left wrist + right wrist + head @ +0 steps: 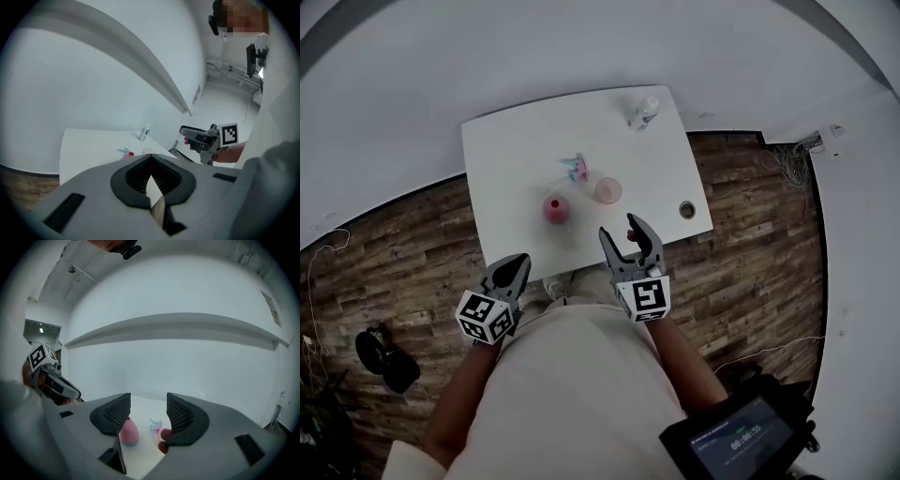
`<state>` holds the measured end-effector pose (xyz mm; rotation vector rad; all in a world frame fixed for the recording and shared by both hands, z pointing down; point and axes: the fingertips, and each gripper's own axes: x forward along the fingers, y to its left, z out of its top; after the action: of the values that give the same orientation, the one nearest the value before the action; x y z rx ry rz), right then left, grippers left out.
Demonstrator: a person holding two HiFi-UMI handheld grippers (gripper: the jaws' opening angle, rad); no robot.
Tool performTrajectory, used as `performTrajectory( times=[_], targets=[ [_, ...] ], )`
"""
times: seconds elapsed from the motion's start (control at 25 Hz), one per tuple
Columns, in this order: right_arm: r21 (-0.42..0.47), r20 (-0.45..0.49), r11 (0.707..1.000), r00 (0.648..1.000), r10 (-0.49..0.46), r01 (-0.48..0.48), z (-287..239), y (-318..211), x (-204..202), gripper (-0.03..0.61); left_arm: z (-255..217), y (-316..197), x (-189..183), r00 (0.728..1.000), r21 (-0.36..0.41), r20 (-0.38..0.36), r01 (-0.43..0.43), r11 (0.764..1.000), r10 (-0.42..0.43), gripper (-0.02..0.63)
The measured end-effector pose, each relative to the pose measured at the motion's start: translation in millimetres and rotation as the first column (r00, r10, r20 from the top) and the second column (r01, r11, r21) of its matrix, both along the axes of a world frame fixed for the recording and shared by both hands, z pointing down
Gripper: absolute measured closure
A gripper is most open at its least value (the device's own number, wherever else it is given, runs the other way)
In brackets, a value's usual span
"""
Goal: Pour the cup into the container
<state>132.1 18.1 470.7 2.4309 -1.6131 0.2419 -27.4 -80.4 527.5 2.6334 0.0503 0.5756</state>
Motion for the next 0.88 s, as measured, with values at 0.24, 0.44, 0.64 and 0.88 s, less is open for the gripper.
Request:
performTrajectory(
  times=[0.24, 0.44, 0.64, 0.88],
  targets=[
    [-0.022, -0.009, 1.000, 1.000, 0.001, -0.001, 2.0, 11.3, 0.9, 0.331, -1.5, 17.2, 4.7, 0.999, 0.006, -0.014, -0.038, 0.999, 0.038, 0.604],
    [-0.009, -0.010, 0.999, 0.999, -0.052, 0.052, -3.7, 11.3, 9.8, 0.331, -12.9, 27.4, 9.9, 1.000, 0.019, -0.009, -0.021, 1.000, 0.021, 0.604],
    [0.021, -0.024, 0.995, 0.995, -0.100, 0.100, -20.4, 22.1, 24.0, 0.331, -19.4, 45.1, 27.1, 1.000, 0.039, 0.006, 0.013, 0.999, -0.014, 0.604],
    [0.006, -0.036, 0.990, 0.990, -0.137, 0.138, -26.0, 70.8, 45.5, 0.331, -28.9, 90.1, 57.6, 0.998, 0.042, -0.006, 0.060, 0.997, -0.060, 0.604]
  ],
)
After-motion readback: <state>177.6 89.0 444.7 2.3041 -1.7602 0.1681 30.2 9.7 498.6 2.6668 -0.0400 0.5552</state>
